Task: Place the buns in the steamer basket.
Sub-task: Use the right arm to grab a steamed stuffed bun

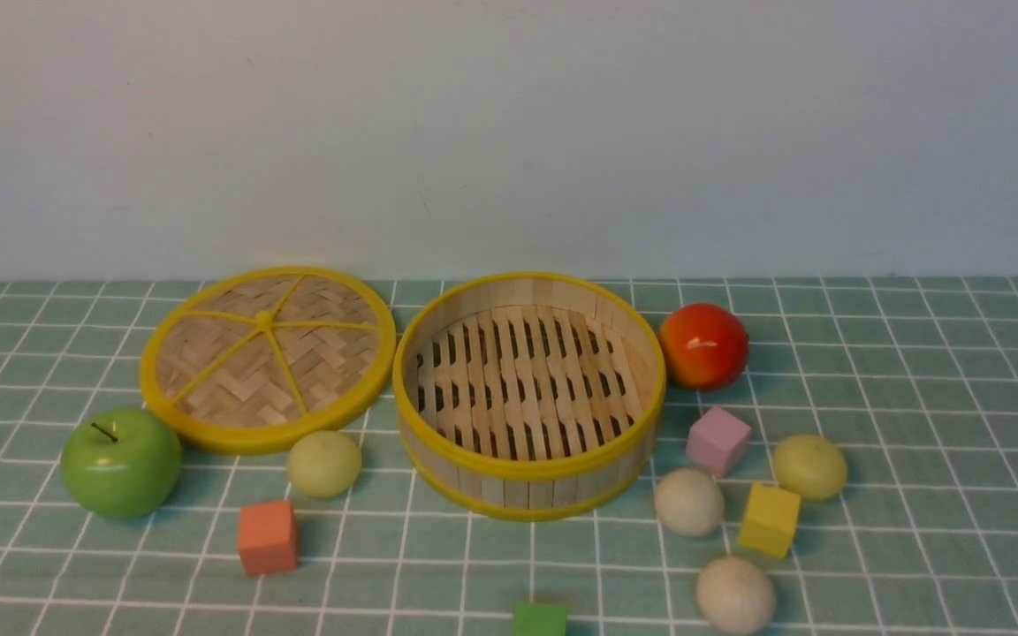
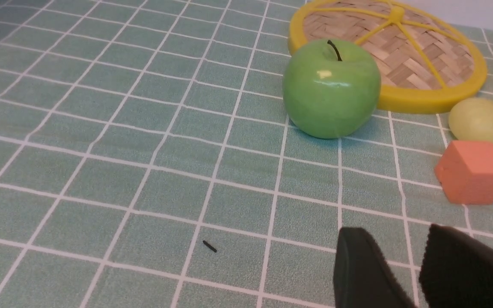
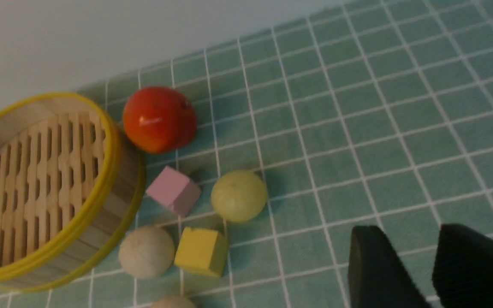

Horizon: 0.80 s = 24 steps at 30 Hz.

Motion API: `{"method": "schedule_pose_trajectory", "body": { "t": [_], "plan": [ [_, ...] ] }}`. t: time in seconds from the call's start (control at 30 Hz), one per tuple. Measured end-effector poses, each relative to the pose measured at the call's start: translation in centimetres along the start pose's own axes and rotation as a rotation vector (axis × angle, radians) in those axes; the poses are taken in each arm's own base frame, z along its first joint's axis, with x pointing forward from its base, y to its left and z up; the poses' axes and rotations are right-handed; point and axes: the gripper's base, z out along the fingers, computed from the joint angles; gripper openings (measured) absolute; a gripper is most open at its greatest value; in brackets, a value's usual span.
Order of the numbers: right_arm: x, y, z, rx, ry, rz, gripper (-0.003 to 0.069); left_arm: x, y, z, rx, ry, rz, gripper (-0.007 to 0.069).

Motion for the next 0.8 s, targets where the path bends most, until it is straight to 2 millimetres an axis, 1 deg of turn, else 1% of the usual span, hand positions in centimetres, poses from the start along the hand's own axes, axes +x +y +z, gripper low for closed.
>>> {"method": "schedule_pose_trajectory", "body": {
  "t": [0.17,0.23,0.33,0.37,0.4,0.47,0.63,0.67,0.8],
  "plan": [
    [1.1,0.7,3.3,-0.068,0.212,-0.030,0.0239,0.0,0.0,0.0,0.000,0.000,0.000,0.0238],
    [1.6,1.3,5.0,-0.137,0.331,-0.079,0.0239,0.0,0.0,0.0,0.000,0.000,0.000,0.0238],
    [1.8,2.2,7.3,-0.245,0.450,-0.122,0.0239,0.0,0.0,0.0,0.000,0.000,0.000,0.0238],
    [1.8,2.2,7.2,-0.246,0.454,-0.122,0.0239,0.0,0.0,0.0,0.000,0.000,0.000,0.0238],
    [1.5,2.8,8.5,-0.304,0.500,-0.124,0.0239,0.0,0.0,0.0,0.000,0.000,0.000,0.0238],
    [1.0,3.4,9.7,-0.348,0.533,-0.120,0.0239,0.0,0.0,0.0,0.000,0.000,0.000,0.0238],
    [-0.4,4.3,11.3,-0.382,0.557,-0.139,0.0239,0.0,0.0,0.0,0.000,0.000,0.000,0.0238],
    [-0.9,5.0,11.8,-0.394,0.568,-0.168,0.0239,0.0,0.0,0.0,0.000,0.000,0.000,0.0238],
    [-1.5,7.0,12.7,-0.364,0.630,-0.274,0.0239,0.0,0.0,0.0,0.000,0.000,0.000,0.0238]
  ]
}}
